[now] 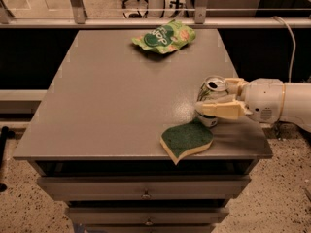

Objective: Move 7up can near sponge

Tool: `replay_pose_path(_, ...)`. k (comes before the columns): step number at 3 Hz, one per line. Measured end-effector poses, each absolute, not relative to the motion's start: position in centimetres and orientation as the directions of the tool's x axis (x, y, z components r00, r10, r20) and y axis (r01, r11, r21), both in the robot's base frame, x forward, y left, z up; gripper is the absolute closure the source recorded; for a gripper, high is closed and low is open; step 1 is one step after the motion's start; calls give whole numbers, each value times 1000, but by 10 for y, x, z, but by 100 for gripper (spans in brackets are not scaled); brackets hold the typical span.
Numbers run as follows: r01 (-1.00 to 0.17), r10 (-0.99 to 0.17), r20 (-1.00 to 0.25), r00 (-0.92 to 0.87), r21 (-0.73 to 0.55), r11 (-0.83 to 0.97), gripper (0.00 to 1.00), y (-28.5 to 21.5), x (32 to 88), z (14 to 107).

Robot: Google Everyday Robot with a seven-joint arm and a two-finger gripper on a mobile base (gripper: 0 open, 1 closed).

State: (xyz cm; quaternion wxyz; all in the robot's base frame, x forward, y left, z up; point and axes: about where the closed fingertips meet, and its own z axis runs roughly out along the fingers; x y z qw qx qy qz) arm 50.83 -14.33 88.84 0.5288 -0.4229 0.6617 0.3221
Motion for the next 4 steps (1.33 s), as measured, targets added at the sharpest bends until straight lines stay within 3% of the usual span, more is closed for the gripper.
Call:
replay_pose_path(1, -896, -229, -971, -72, -38, 442, 0, -144, 507, 888)
replay_pose_path(3, -896, -276, -960, -48, -80, 436, 0, -179, 499, 893)
replay_pose_path(4, -877, -328, -944, -40, -124, 464, 0, -226, 497, 911)
